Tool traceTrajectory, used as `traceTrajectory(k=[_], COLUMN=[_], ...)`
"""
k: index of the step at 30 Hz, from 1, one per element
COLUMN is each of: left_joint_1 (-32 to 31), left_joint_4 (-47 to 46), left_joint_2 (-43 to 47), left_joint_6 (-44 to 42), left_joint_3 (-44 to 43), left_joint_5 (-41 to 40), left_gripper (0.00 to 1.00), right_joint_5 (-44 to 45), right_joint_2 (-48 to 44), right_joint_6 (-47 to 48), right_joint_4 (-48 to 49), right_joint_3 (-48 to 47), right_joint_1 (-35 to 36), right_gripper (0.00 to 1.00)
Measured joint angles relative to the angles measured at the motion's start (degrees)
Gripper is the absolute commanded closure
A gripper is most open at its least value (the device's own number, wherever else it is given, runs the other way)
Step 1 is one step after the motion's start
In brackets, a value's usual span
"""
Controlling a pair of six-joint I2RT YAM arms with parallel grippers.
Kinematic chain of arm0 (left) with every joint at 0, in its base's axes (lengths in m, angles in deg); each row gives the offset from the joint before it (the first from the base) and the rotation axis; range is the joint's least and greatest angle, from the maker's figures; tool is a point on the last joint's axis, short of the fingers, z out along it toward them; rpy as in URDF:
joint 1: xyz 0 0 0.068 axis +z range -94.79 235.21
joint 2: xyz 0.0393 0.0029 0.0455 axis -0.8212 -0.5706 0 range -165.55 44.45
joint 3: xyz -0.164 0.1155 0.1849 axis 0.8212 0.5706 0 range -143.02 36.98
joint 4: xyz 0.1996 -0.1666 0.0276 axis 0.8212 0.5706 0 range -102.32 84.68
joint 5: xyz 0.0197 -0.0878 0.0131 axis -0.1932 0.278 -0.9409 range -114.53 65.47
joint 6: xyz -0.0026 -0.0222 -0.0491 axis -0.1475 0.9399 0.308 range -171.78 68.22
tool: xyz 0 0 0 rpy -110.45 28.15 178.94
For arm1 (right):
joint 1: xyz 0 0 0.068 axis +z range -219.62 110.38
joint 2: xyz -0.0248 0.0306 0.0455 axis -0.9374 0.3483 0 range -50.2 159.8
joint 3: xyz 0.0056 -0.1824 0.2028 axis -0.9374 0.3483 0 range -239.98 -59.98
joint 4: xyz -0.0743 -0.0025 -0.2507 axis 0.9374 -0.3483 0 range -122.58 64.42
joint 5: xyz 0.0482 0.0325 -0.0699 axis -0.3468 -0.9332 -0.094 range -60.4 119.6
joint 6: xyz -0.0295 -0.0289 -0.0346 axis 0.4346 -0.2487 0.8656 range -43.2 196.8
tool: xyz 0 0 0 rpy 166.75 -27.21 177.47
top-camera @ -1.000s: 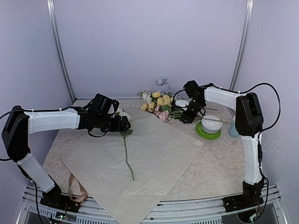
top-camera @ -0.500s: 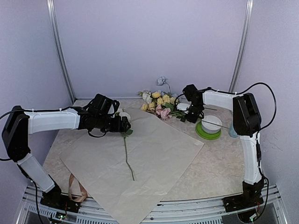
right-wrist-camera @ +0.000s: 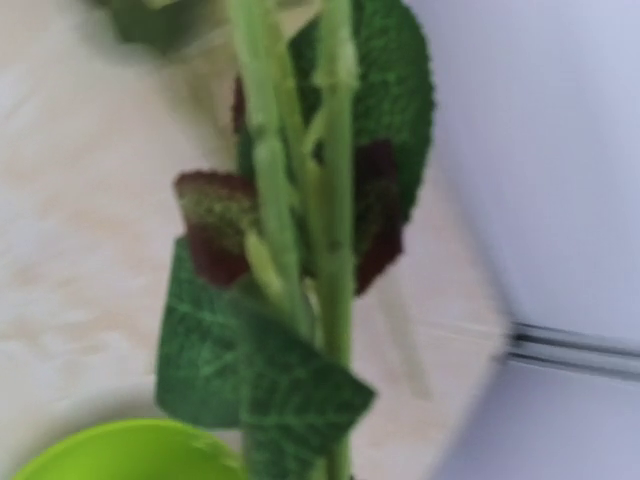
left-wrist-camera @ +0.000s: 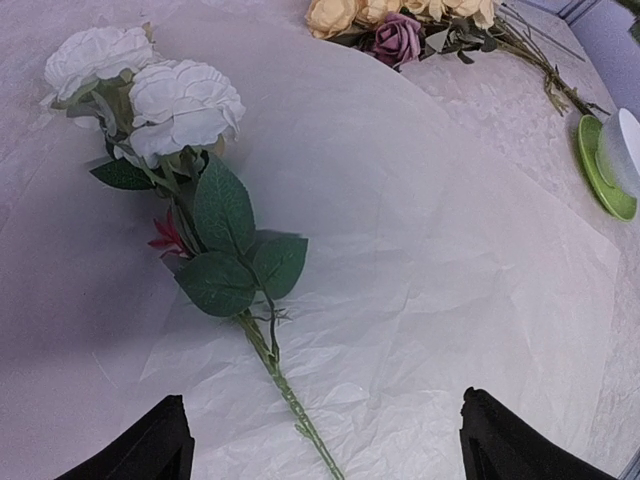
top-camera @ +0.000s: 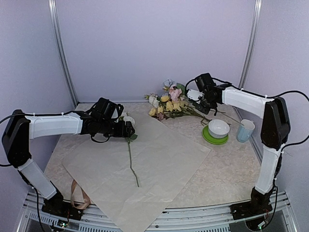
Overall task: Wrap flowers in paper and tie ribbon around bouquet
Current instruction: Pick up the fake flower from the corner of the board, then pass from the right arm to the left
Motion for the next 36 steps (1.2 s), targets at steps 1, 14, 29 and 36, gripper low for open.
traceTrajectory(k=[1, 14, 29, 36], left_joint_1=[0.00, -1.57, -6.36, -6.38], left_joint_4=[0.00, -4.98, -28.50, -34.27], left_joint_2=[0.04, 10.34, 16.44, 15.52], left_joint_6=[-0.13, -4.04, -6.27, -4.55], left_joint_3=[0.24, 6.36, 14.32, 14.97], left_joint_5=[-0.11, 0.74, 24.81, 27.93], left_gripper=[0.09, 0.14, 0.53, 0.57], right_joint_5=[1.14, -42.77, -51.34, -51.01], right_joint_2=[-2.19, -22.10, -4.81, -3.72], right_joint_6=[-1.09, -48.81, -80.06, -81.96], right_joint_4=[0.74, 36.41, 75.45, 79.28], right_joint_3=[-0.04, 20.39, 21.88, 21.51], right_joint_1=[0.11, 4.35, 23.76, 24.94], right_gripper=[1.00, 1.00, 1.00, 1.00])
